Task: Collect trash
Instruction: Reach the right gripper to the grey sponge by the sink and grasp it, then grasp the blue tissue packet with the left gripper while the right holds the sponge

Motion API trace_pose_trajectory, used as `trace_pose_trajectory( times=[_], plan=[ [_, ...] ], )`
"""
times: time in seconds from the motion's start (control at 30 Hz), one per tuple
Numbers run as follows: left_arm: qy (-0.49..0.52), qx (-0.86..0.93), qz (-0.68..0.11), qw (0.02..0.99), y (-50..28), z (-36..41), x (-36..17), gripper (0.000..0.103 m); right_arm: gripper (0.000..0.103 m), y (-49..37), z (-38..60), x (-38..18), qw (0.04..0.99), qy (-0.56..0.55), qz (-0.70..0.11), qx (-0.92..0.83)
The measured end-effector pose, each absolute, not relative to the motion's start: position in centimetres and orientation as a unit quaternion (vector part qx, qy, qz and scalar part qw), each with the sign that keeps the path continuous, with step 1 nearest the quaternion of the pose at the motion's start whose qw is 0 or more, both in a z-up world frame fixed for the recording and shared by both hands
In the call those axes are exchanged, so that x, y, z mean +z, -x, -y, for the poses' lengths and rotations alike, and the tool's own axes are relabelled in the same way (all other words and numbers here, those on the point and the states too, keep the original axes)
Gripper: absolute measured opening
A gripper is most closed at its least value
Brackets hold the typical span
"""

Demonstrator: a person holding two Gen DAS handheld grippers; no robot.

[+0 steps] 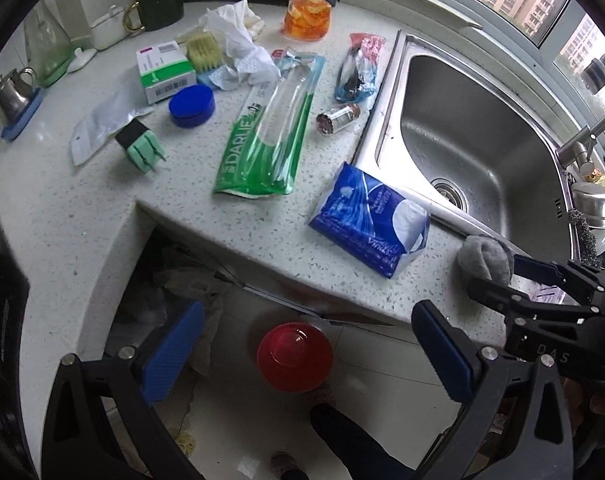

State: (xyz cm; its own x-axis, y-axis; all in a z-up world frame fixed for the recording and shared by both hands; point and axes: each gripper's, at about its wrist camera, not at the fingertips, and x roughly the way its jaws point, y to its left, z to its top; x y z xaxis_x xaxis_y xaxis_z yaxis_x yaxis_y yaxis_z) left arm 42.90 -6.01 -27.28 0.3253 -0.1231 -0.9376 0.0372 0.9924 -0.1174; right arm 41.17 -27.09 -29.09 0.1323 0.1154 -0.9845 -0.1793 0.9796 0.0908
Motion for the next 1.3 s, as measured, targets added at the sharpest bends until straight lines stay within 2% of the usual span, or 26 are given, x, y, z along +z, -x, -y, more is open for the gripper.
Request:
trace_pose_trajectory(
  times=[0.17,0.43,0.63,1.03,1.3],
  plan=[
    [0.027,-0.044,-0.585,0.809,-43.6,6.2,-27.7,0.103,0.044,-41.9,26.1,-29.5,0.746,0.036,-0.657,0.103],
    [0.044,-0.041,-0.589,0.806,-44.0,5.8,-27.9,0.103,0.040,-41.5,25.3,-30.0,0.745,0.041,-0.656,0.116],
    [0.041,-0.049,-0.589,0.806,-43.7,6.3,-27.8,0.103,0.030,-41.5,25.5,-30.6,0.748,0.033,-0.650,0.128],
    [0.050,-0.055,-0.590,0.804,-46.1,8.6,-26.2,0.103,0.029,-41.7,27.4,-27.1,0.769,0.016,-0.626,0.129],
    [0.059,-0.059,-0.600,0.796,-48.8,11.2,-27.8,0.103,0.030,-42.1,29.8,-26.0,0.776,0.025,-0.620,0.117]
  ],
)
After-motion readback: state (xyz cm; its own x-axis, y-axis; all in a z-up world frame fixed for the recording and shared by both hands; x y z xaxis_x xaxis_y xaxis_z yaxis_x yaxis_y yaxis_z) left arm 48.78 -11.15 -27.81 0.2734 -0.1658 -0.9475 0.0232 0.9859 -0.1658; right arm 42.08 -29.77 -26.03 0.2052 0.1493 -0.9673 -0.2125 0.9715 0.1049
